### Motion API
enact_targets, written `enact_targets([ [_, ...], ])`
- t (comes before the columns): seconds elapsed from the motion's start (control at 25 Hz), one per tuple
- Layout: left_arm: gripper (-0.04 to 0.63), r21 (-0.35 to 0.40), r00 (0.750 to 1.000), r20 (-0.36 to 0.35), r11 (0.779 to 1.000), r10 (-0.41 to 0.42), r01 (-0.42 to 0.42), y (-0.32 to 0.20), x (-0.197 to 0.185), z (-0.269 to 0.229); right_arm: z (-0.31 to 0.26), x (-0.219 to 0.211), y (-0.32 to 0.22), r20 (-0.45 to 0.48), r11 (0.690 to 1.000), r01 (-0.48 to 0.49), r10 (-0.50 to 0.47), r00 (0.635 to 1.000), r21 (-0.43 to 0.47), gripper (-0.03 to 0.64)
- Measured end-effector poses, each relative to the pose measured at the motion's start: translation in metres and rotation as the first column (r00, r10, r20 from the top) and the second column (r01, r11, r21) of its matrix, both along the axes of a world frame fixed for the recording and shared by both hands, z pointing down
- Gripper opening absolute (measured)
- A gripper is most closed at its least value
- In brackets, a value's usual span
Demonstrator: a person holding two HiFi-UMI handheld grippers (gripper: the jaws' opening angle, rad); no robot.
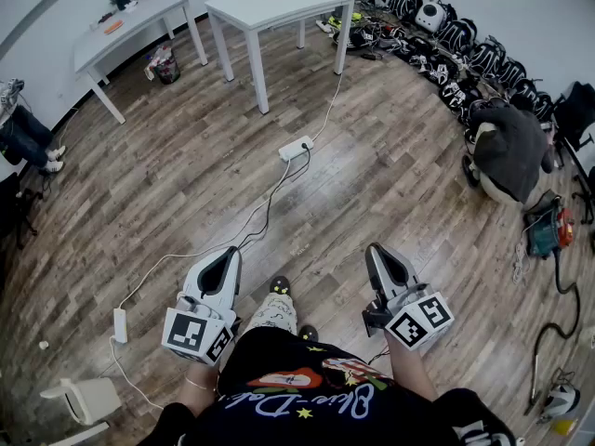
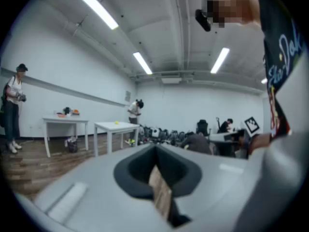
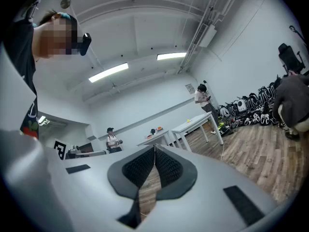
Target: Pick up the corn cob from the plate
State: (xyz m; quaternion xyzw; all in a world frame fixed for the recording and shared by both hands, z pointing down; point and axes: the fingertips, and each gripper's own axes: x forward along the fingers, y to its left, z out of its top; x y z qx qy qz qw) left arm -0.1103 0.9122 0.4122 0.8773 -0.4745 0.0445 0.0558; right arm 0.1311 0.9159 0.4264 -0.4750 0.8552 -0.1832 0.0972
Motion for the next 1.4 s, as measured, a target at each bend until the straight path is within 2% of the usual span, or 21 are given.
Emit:
enact_targets([
  [0.12,-0.008,0.026,1.0,-0.027,1.0,-0.006,0.007,-0.055,0.006,0.002,0.003,0.003,-0.051,-0.012,1.0,0.006,-0.006,1.0,0.005,0.017],
  [0.28,-0.008,0.022,0.998,-0.068,1.0,-0.006,0.008,-0.149,0.008,0.011,-0.013,0.001,-0.138,-0.01,0.999,0.014,-0.014,1.0,0.048,0.017],
  [0.56,-0.008,0.091,0.993,-0.105,0.995,0.06,-0.05,-0.316,0.004,-0.026,-0.044,-0.006,-0.306,-0.033,0.996,-0.021,0.024,0.999,0.089,0.017],
  [0.76,-0.008,0.033,0.983,-0.164,0.996,0.086,-0.082,-0.399,0.008,-0.017,-0.04,-0.018,-0.397,-0.019,0.997,-0.016,0.018,1.0,0.073,0.017],
  [0.96,-0.008,0.032,0.991,-0.114,0.997,0.069,-0.065,-0.493,0.017,-0.002,-0.018,0.005,-0.489,-0.021,0.999,-0.01,0.011,1.0,0.037,0.017],
  [1.08,-0.008,0.041,0.994,-0.102,0.999,0.029,-0.025,-0.57,0.022,-0.003,-0.023,0.022,-0.57,-0.018,0.998,-0.009,0.01,1.0,0.067,0.017],
  [1.24,-0.008,0.073,0.994,-0.105,0.997,-0.017,0.024,-0.685,0.042,-0.032,-0.047,0.045,-0.697,0.01,0.994,0.023,-0.024,1.0,0.108,0.017],
  [1.4,-0.008,0.127,0.991,-0.128,0.991,-0.03,0.047,-0.758,0.071,-0.061,-0.057,0.069,-0.771,0.067,0.991,0.06,-0.068,0.995,0.117,0.017],
])
